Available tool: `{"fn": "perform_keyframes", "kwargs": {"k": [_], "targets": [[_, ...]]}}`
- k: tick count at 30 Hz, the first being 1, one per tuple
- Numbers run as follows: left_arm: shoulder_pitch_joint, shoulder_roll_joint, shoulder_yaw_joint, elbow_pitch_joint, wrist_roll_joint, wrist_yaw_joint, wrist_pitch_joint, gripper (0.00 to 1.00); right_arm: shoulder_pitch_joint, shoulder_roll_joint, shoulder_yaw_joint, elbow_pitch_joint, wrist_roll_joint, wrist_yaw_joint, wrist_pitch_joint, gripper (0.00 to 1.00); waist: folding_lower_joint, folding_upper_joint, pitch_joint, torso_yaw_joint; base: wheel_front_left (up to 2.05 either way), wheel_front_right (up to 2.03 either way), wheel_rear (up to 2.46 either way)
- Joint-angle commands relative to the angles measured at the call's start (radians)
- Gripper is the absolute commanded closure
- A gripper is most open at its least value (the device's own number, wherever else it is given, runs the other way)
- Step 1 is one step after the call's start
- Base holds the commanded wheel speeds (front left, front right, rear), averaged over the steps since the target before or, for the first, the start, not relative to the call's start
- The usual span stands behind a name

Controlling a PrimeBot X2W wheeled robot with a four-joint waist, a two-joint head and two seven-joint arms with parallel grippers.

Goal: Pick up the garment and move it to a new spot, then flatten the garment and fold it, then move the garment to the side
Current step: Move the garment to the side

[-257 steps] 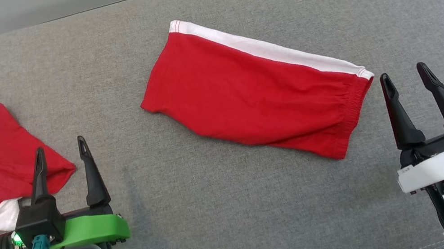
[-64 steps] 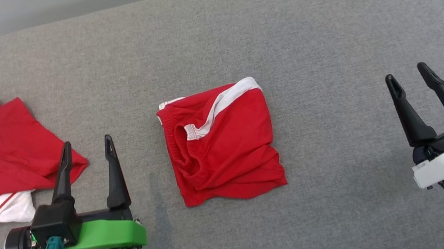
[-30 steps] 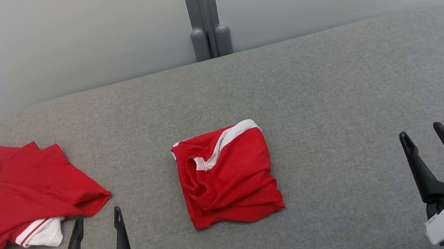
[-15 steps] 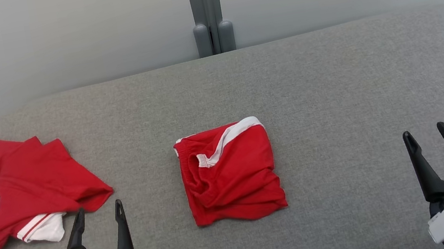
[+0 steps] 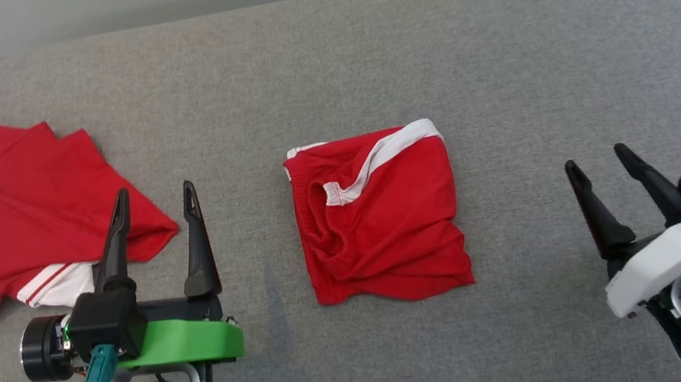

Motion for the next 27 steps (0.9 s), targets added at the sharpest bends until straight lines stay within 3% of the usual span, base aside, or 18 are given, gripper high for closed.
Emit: {"fn": "perform_keyframes", "kwargs": {"k": [1,13,14,15,16,17,21,27], "targets": [[-0.028,-0.010,-0.001,0.008,0.007,-0.004,-0.008,0.00,-0.042,0.002,0.032,0.035,0.012,0.000,-0.008,0.00,0.0000,0.0000,0.105,0.093,0.00,0.00,0.00],[-0.067,-0.055,0.015,0.037,0.024,-0.026,-0.020,0.00,-0.225,0.041,0.248,0.321,0.141,0.000,0.026,0.00,0.0000,0.0000,0.134,0.128,0.00,0.00,0.00],[-0.066,-0.056,0.018,0.036,0.028,-0.028,-0.019,0.00,-0.226,0.041,0.260,0.340,0.155,0.000,0.044,0.08,0.0000,0.0000,0.133,0.127,0.00,0.00,0.00],[-0.065,-0.058,0.022,0.035,0.032,-0.029,-0.019,0.00,-0.231,0.038,0.274,0.353,0.164,0.000,0.050,0.62,0.0000,0.0000,0.132,0.125,0.00,0.00,0.00],[-0.066,-0.059,0.025,0.033,0.035,-0.032,-0.019,0.00,-0.233,0.036,0.281,0.360,0.171,0.000,0.048,0.73,0.0000,0.0000,0.132,0.123,0.00,0.00,0.00],[-0.067,-0.062,0.028,0.031,0.039,-0.035,-0.020,0.00,-0.236,0.035,0.288,0.367,0.180,0.000,0.047,1.00,0.0000,0.0000,0.132,0.119,0.00,0.00,0.00],[-0.061,-0.059,0.040,0.014,0.056,-0.039,-0.020,0.00,-0.260,0.011,0.324,0.351,0.196,0.000,0.004,1.00,0.0000,0.0000,0.131,0.078,0.00,0.00,0.00],[-0.070,-0.050,0.035,-0.018,0.084,-0.054,-0.019,0.00,-0.285,-0.067,0.380,0.312,0.226,0.000,-0.046,1.00,0.0000,0.0000,0.158,-0.037,0.00,0.00,0.00]]}}
